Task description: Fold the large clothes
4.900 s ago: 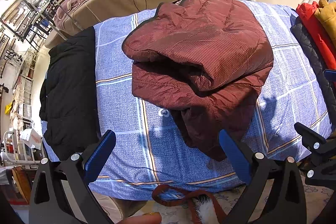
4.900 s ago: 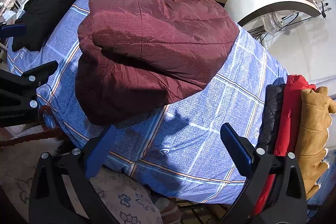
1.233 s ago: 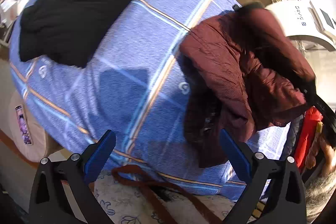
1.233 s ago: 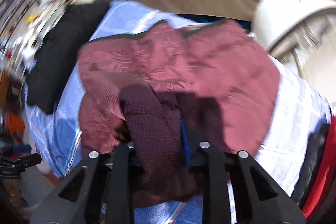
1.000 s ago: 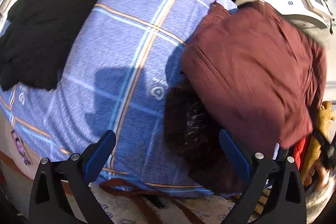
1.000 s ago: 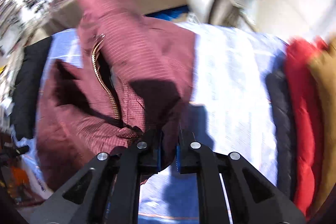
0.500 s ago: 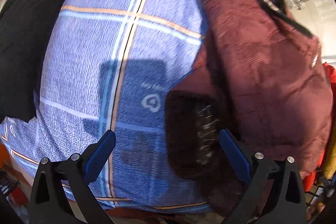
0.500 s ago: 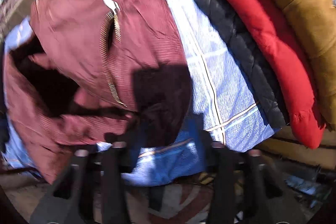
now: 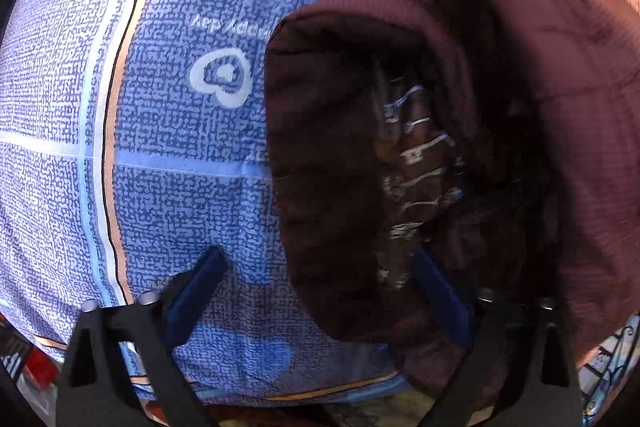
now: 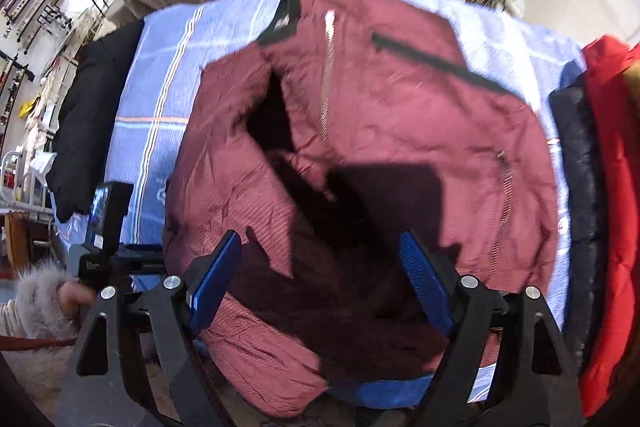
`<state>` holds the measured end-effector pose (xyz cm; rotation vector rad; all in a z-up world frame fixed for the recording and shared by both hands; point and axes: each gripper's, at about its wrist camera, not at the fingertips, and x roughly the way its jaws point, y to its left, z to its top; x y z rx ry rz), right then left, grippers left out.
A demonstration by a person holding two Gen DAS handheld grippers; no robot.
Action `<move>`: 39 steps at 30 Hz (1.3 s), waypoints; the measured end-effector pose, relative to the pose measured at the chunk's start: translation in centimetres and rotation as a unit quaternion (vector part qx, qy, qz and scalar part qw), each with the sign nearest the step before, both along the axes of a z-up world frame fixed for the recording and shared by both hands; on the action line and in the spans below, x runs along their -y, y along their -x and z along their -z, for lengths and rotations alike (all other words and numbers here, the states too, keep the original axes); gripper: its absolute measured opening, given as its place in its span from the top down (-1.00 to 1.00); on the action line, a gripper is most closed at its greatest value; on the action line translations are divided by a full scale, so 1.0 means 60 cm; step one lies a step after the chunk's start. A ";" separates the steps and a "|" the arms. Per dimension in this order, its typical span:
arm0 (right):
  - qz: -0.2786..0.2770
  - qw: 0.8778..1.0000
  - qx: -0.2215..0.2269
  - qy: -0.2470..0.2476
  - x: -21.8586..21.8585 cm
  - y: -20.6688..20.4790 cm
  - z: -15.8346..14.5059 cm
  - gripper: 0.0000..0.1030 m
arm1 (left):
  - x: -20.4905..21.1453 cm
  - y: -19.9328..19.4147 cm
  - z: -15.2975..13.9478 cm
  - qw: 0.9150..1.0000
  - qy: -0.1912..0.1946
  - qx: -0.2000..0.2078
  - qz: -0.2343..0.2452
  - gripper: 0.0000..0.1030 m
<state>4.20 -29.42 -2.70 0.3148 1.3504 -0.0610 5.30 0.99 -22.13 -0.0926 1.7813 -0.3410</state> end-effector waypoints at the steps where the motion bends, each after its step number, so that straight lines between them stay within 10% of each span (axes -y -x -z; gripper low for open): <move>1: 0.002 1.000 -0.006 -0.002 0.004 0.002 0.011 -0.57 | 0.005 -0.003 -0.006 1.000 0.017 -0.008 0.002 -0.23; 6: 0.000 0.999 -0.035 -0.032 0.014 0.030 0.061 -0.11 | 0.033 0.001 -0.009 0.999 0.010 -0.006 0.035 0.10; 10: -0.018 0.998 -0.036 -0.039 0.007 0.050 0.056 0.39 | 0.013 -0.028 -0.033 1.000 0.018 0.014 0.001 0.81; 15: -0.050 0.993 -0.049 -0.094 -0.017 0.067 0.054 0.73 | 0.009 -0.111 -0.109 0.995 0.011 0.100 -0.027 0.86; 19: -0.118 0.984 -0.049 -0.121 -0.084 0.066 0.037 0.77 | 0.032 -0.231 -0.264 0.949 -0.036 0.314 -0.015 1.00; 22: -0.165 0.978 -0.037 -0.121 -0.135 0.035 0.032 0.77 | 0.043 -0.350 -0.321 0.968 0.009 0.242 -0.064 1.00; 24: -0.189 0.974 -0.020 -0.124 -0.157 0.009 0.018 0.77 | 0.035 -0.366 -0.363 0.965 0.036 0.246 -0.079 0.78; 26: -0.203 0.971 -0.006 -0.126 -0.162 -0.003 0.008 0.61 | 0.051 -0.336 -0.398 0.961 0.049 0.267 -0.053 -0.73; 27: -0.206 0.969 0.000 -0.135 -0.162 -0.010 0.007 0.24 | 0.066 -0.321 -0.409 0.960 0.053 0.274 -0.037 -0.91; 29: -0.197 0.972 0.022 -0.127 -0.154 -0.010 -0.005 -0.25 | 0.109 -0.284 -0.385 0.964 0.048 0.262 -0.002 -0.85; 34: -0.171 0.984 0.050 0.014 -0.085 -0.045 -0.032 -0.26 | 0.191 -0.164 -0.237 0.980 -0.003 0.173 0.095 -0.85; 39: -0.150 0.985 0.040 0.070 -0.010 -0.079 -0.020 -0.26 | 0.230 -0.147 -0.214 0.981 -0.026 0.166 0.099 -0.85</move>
